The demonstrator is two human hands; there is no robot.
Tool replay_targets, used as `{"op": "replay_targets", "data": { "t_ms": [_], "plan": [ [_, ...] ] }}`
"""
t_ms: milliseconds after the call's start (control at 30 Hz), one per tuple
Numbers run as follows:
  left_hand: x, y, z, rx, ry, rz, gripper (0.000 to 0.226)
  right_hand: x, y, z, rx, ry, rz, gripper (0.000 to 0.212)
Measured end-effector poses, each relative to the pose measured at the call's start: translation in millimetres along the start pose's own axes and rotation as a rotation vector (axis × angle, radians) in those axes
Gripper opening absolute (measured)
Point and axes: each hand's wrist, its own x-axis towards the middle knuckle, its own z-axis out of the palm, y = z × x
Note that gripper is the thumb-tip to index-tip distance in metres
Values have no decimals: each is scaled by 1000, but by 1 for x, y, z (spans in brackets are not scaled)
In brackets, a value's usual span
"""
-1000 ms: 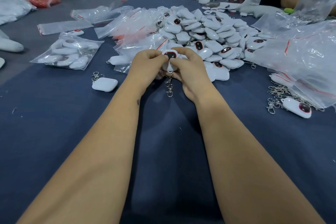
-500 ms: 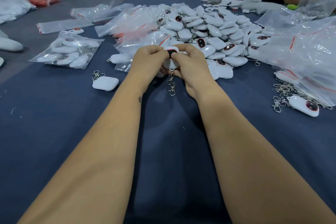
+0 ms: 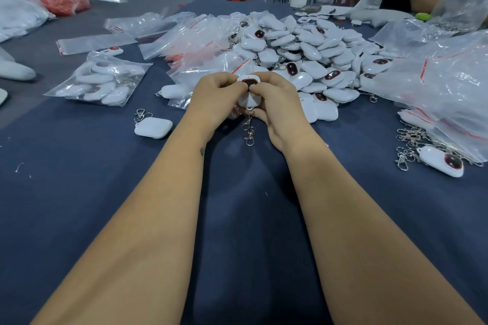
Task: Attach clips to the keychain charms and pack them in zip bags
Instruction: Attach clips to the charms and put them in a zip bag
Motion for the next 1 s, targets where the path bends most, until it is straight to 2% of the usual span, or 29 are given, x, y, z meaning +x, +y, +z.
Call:
{"op": "replay_targets", "data": {
  "t_ms": [333,467,600,733,800,867,1000],
  "plan": [
    [0,0,3,7,67,37,11,1,0,2,-78,15,-15,22],
    [2,2,2,-37,184,46,22,3,0,0,-77,125,-125,20],
    [1,-2,-3,-10,272,52,39,7,-7,-9,125,190,-204,19],
    [2,0,1,86,248,35,30,3,-11,-7,460,78,-161,13],
    [-1,2,3,86,225,24,25,1,-10,-1,489,27,-151,16],
    [-4,5,5,73,222,32,19,-1,-7,3,327,38,-180,17],
    [-6,9,6,71,351,58,7,-3,2,8,-314,157,-327,23]
  ]
}}
